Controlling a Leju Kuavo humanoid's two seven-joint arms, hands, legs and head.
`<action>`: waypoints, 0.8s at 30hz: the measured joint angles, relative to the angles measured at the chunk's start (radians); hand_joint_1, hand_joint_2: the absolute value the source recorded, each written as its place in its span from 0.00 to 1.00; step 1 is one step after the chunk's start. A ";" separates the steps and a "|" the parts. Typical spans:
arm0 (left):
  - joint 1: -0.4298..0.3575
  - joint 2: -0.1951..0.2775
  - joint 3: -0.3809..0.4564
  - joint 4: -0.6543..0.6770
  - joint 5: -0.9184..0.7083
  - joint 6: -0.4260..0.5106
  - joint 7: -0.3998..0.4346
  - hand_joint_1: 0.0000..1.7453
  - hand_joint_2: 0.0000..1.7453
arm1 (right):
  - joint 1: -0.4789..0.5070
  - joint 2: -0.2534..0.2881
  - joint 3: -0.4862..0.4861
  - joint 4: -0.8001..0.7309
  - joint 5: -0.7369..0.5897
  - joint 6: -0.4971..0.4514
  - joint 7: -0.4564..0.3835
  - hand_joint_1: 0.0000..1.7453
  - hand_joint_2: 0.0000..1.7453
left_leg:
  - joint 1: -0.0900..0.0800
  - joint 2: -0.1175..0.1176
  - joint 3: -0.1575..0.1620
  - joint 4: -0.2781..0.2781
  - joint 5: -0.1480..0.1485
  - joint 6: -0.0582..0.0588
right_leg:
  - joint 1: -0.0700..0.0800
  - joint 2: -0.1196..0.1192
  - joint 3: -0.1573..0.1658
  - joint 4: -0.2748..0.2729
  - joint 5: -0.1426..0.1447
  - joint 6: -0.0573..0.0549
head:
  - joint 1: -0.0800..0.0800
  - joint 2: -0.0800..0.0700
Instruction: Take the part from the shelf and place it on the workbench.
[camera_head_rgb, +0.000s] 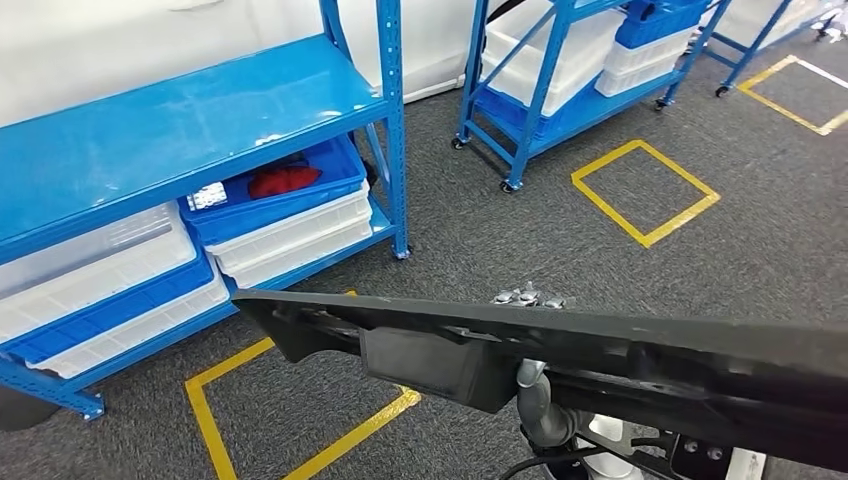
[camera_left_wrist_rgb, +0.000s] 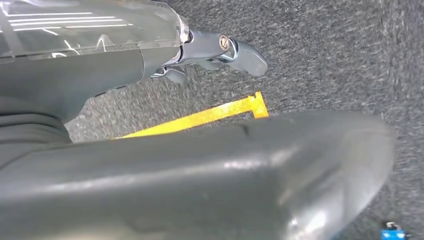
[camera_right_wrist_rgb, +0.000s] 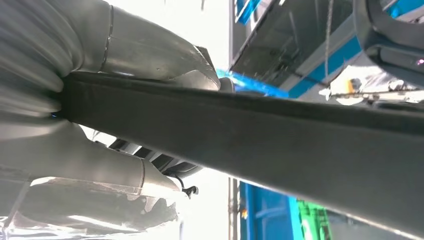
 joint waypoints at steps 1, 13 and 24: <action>0.000 0.002 0.000 0.000 0.000 0.001 0.001 0.00 0.00 | 0.001 0.002 0.001 0.006 -0.002 -0.003 0.000 1.00 1.00 | 0.000 0.013 0.000 0.000 -0.001 0.000 | -0.002 -0.005 -0.008 0.018 0.003 0.001 | 0.000 0.000; -0.025 0.023 -0.024 0.000 0.000 -0.024 0.001 0.00 0.00 | 0.011 0.012 -0.012 0.016 0.048 -0.024 0.000 1.00 1.00 | -0.003 0.006 -0.045 0.147 -0.107 -0.051 | 0.001 -0.015 0.134 -0.274 0.125 -0.050 | 0.000 0.000; -0.025 0.021 -0.029 0.000 0.001 -0.015 0.022 0.00 0.00 | -0.003 0.011 0.007 0.042 0.034 -0.047 0.000 1.00 1.00 | -0.002 -0.096 -0.007 0.015 -0.008 -0.022 | 0.000 0.128 0.116 -0.266 0.138 -0.022 | 0.000 0.000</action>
